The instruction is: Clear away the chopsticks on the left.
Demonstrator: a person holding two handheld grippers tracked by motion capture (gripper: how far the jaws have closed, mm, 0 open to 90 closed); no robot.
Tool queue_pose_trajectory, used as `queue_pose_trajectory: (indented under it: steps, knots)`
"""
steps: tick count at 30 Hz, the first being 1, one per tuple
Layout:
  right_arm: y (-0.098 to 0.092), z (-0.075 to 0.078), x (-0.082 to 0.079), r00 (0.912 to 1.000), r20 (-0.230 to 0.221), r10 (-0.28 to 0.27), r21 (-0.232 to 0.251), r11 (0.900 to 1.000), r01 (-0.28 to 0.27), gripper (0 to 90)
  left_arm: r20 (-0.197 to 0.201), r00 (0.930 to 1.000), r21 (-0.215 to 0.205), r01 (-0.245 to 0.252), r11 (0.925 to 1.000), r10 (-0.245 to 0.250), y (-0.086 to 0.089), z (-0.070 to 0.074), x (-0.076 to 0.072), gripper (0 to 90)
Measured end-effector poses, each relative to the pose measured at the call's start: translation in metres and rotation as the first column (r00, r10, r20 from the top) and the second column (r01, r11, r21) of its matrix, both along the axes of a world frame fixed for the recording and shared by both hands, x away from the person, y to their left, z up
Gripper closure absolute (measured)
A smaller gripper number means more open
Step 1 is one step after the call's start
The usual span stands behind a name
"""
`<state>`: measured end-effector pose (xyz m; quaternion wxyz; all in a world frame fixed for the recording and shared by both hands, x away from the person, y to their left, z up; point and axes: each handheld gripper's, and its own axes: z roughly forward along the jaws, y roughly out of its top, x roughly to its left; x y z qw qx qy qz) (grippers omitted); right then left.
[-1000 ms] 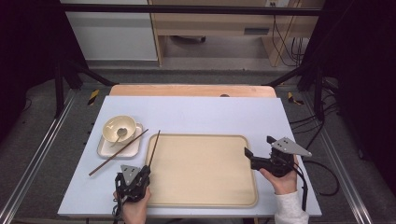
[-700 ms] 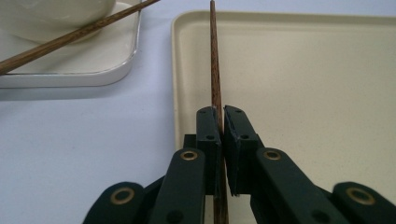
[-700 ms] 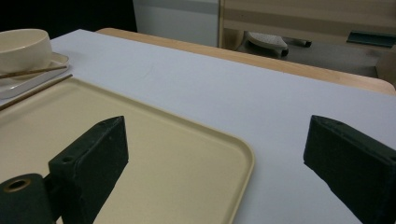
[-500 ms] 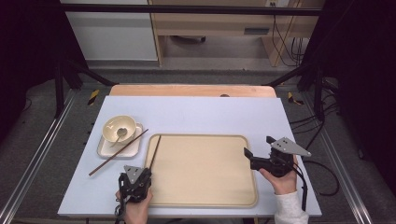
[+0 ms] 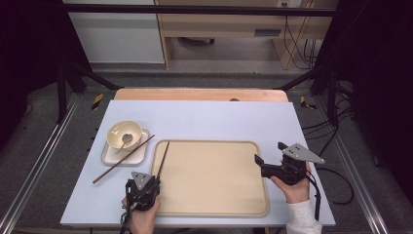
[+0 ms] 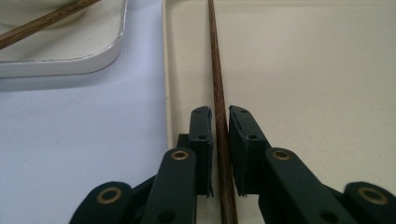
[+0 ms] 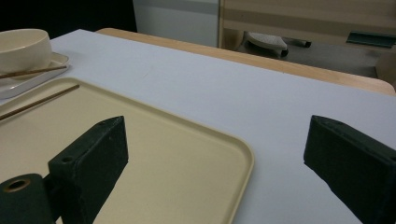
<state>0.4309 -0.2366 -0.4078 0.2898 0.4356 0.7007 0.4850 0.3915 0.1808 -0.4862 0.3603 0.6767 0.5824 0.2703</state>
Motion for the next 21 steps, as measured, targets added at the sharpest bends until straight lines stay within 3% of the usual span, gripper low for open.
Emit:
queue_pose_trajectory:
  steps: [5,15,18,21]
  knots:
    - [0.001,0.0,0.0,1.0,-0.003,0.0,0.002,1.0,0.0,6.7,0.002,0.9997,-0.025,0.026,0.9994,-0.026,0.001,0.0,0.0,79.0]
    - [-0.001,0.001,-0.001,1.0,0.002,-0.001,0.004,1.0,0.001,6.7,0.022,0.9993,-0.021,0.031,0.9993,-0.03,0.0,0.004,-0.001,75.1]
    - [-0.001,0.001,-0.001,1.0,0.003,0.0,0.006,1.0,0.0,6.7,0.03,0.9983,-0.031,0.05,0.9983,-0.049,0.002,0.008,-0.001,70.4]
    - [-0.001,0.002,-0.001,1.0,0.004,-0.003,0.005,1.0,0.003,6.7,0.068,0.9927,-0.071,0.104,0.992,-0.1,0.005,0.017,-0.002,65.8]
